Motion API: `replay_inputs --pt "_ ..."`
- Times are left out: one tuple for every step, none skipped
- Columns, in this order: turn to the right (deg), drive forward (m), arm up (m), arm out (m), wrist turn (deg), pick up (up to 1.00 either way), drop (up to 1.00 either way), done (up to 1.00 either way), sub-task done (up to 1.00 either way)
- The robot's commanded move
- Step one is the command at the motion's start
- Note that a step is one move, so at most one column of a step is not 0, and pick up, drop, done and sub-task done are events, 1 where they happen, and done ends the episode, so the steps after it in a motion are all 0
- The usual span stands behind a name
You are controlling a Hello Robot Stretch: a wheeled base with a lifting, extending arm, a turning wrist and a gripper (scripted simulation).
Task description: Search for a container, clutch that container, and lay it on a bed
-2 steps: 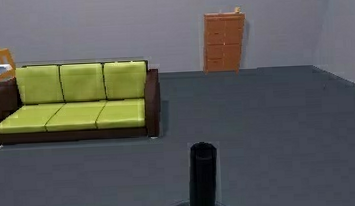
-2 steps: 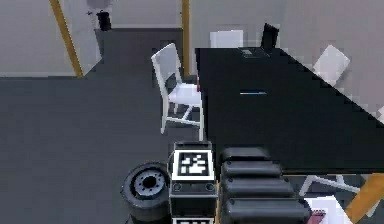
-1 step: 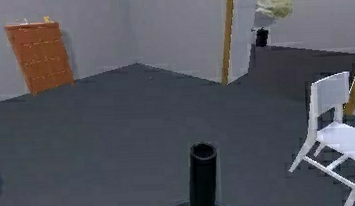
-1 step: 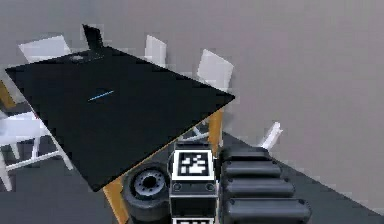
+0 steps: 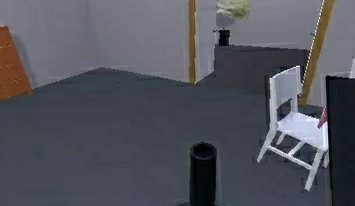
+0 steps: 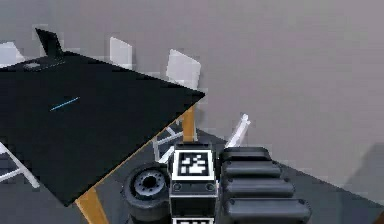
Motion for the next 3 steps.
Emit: replay_inputs --pt "0.0 0.5 0.0 0.0 0.0 0.0 0.0 0.0 0.0" --pt "12.0 0.0 0.0 0.0 0.0 0.0 0.0 0.0 0.0" --pt "0.0 1.0 0.0 0.0 0.0 0.0 0.0 0.0 0.0"
